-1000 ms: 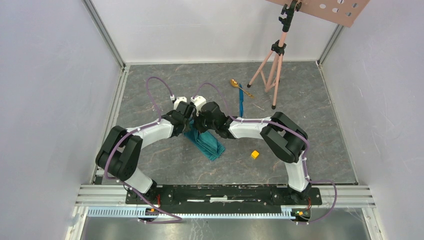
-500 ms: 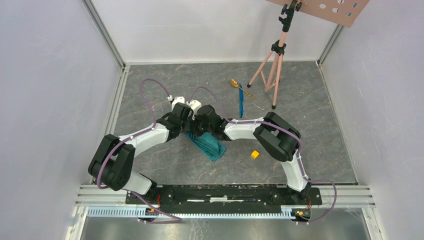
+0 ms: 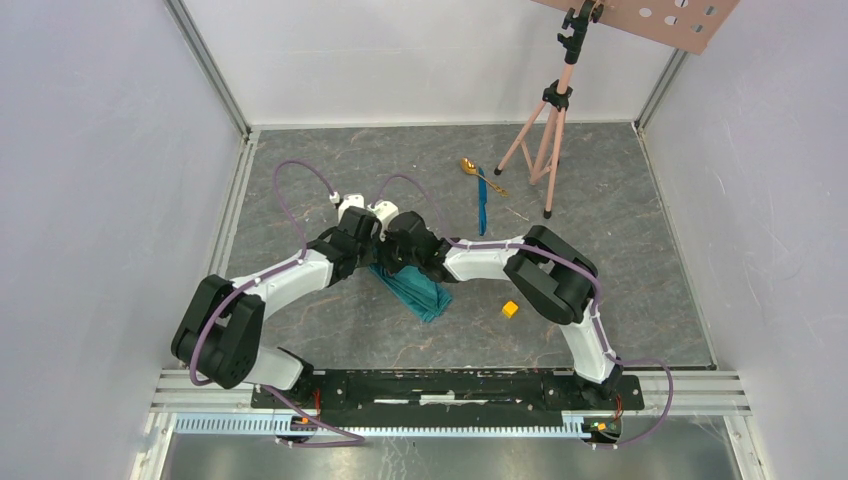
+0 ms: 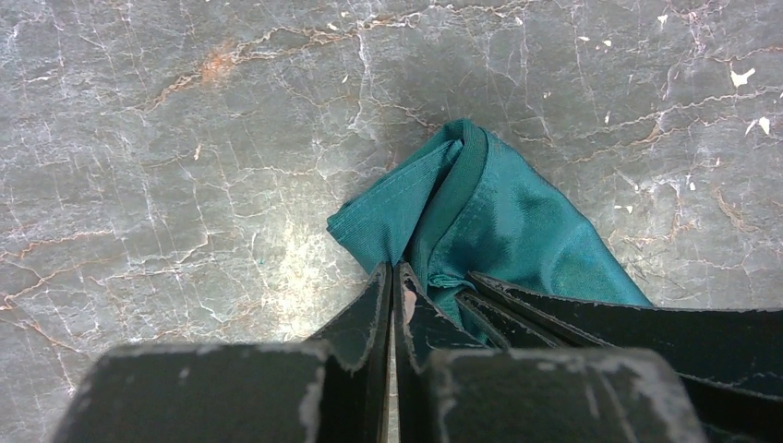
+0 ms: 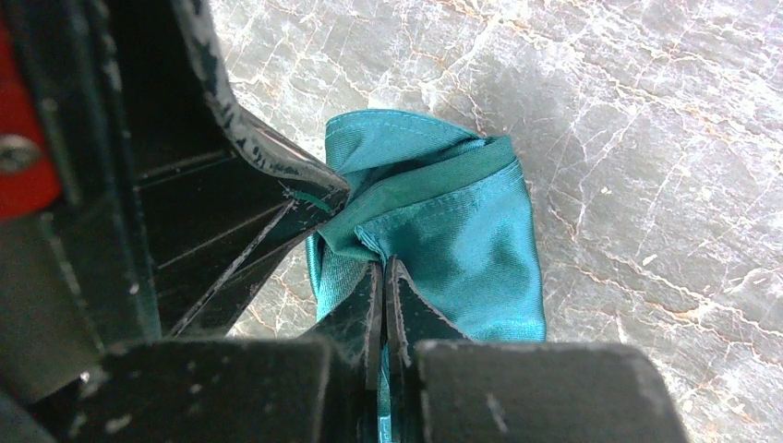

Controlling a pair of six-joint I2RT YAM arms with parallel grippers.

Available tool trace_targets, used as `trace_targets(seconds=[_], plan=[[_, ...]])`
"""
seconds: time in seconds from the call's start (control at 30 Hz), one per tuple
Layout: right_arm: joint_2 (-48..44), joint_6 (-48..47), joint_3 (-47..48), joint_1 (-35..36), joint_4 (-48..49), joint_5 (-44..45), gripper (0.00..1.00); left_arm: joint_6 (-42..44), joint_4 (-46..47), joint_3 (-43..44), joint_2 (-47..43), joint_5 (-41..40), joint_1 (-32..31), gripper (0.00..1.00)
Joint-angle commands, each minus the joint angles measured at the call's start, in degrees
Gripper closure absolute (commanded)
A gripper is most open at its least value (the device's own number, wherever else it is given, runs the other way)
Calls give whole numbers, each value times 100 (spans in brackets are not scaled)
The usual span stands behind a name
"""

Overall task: Fold the napkin into a case and place the utensils inside
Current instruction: Stuff the top corner of the smaller-rectangle-folded napkin into the folded napkin.

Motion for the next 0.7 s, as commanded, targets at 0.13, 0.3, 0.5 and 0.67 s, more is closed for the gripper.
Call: trace_targets(seconds=[0.13,0.3,0.5,0.67], plan=[[93,-16,321,15,-429,610,100,-73,174,58,-232,51,-41,95],[166,-84,501,63,-619,842,100,-108,130,100,-213,78,-44,94],[326,-113,737,109,-559,610,100,-133,95,182,-197,177,-42,94],[453,-237,946,155,-819,961,100,-135,63,166,-284,175,-47,94]])
